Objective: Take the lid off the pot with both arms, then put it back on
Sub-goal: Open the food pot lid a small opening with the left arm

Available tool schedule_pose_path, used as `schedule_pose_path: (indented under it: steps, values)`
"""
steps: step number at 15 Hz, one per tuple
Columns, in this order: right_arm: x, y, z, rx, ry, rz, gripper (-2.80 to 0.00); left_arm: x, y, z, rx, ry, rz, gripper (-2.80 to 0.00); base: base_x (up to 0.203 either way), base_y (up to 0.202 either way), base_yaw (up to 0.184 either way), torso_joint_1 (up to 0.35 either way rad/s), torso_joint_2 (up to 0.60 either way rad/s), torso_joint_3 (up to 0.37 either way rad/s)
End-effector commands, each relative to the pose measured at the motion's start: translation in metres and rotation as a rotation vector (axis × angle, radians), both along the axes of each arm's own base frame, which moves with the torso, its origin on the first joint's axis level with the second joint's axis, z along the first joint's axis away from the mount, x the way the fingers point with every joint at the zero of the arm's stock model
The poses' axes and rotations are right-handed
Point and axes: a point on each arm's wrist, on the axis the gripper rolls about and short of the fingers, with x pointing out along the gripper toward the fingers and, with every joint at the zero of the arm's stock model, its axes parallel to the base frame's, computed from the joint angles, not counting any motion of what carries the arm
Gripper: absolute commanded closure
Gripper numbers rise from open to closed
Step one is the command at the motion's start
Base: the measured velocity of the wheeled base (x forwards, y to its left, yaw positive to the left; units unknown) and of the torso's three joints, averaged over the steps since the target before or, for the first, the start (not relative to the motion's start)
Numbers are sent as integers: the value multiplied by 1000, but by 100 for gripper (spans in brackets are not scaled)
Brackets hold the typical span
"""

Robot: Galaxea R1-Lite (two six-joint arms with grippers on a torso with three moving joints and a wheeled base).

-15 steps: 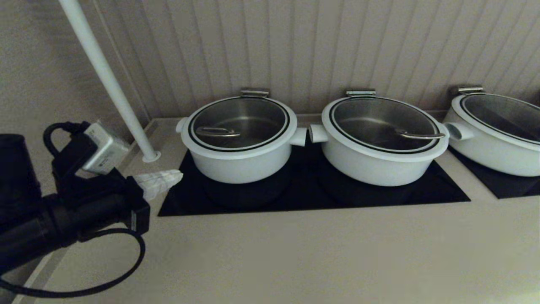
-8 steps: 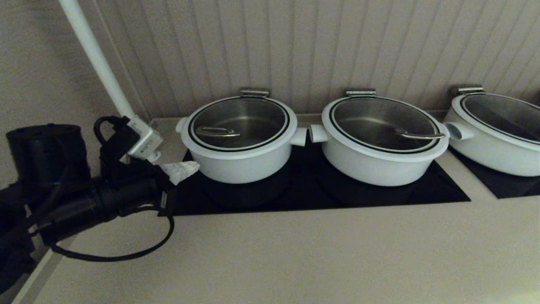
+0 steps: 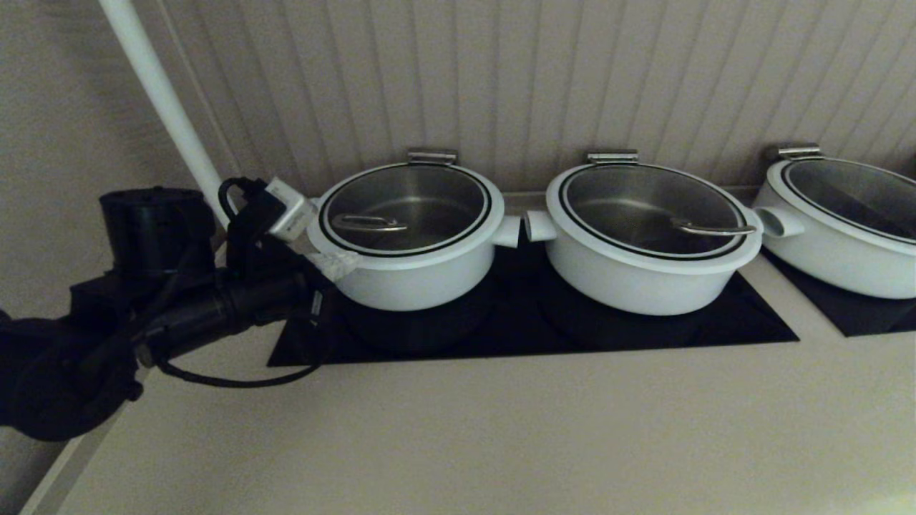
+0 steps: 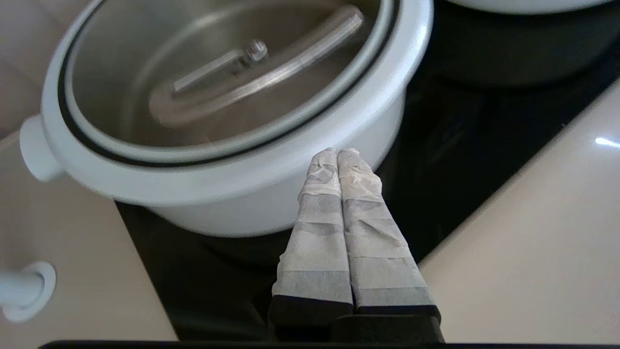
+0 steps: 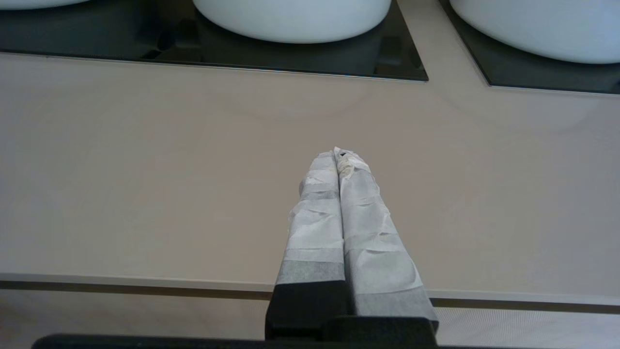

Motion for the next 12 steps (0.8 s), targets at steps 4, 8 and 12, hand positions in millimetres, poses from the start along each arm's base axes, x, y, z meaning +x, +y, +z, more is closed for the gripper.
schedule_pose_path:
  steps: [4,8,12]
  values:
    - [0,0,0,0,1,-1,0,23,-9,2,-15,-14,3,0,0,0,0,0,0,0]
    - [0,0,0,0,1,-1,0,29,-11,-2,-11,-2,9,0,0,0,0,0,0,0]
    - [0,0,0,-2,0,-1,0,37,-12,-9,-12,-8,19,0,0,0,0,0,0,0]
